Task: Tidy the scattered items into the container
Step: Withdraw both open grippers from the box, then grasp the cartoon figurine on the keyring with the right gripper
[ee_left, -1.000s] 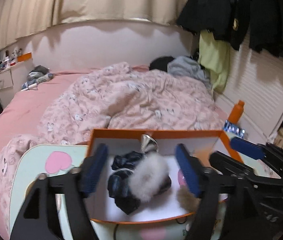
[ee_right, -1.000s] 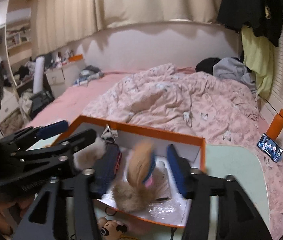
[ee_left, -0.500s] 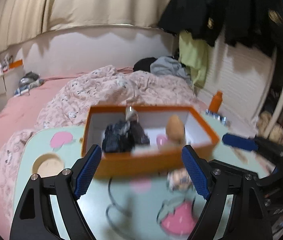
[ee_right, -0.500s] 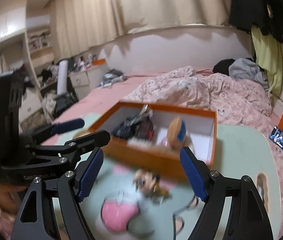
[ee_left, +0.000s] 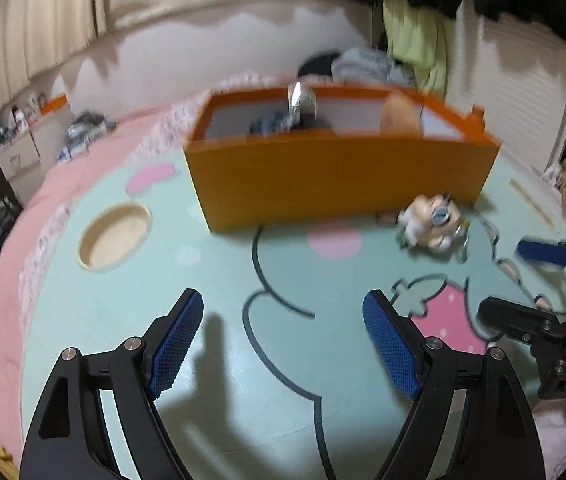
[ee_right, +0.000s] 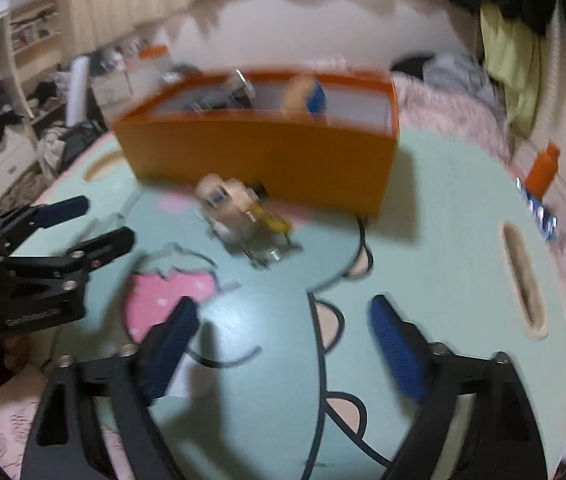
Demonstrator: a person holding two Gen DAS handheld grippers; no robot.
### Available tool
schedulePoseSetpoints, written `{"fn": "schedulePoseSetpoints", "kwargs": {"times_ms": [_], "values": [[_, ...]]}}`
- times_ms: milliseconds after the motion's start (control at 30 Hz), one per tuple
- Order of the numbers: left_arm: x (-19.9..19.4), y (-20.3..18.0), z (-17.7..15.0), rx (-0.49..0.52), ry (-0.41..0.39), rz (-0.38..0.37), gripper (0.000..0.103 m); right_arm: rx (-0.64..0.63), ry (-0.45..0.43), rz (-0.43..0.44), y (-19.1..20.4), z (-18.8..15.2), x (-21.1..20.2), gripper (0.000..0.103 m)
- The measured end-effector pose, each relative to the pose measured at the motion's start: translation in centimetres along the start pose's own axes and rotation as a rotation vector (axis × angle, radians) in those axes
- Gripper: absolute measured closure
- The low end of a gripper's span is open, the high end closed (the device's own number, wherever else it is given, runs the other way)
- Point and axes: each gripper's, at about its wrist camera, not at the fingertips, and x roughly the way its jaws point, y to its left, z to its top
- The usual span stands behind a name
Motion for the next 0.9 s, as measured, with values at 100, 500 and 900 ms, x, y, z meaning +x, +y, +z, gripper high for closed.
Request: {"fn": "schedulePoseSetpoints", "kwargs": {"times_ms": [100, 500, 900], "values": [[0.3, 0.0, -0.2, -0.005, 0.001, -0.013, 0.016, -0.031, 0.009, -0.026, 0.6, -0.3, 0.2, 0.000], [0.6, -0.1, -0.4, 0.003, 0.004, -0.022, 0.012, -0.051, 0.023, -0.016, 0.7, -0.1, 0.7, 0.000], [0.5, 0.1, -0.6, -0.005, 0.002, -0.028, 0.012, 0.000, -0.027, 0.082, 0.8, 4.1, 0.8, 0.000]]}}
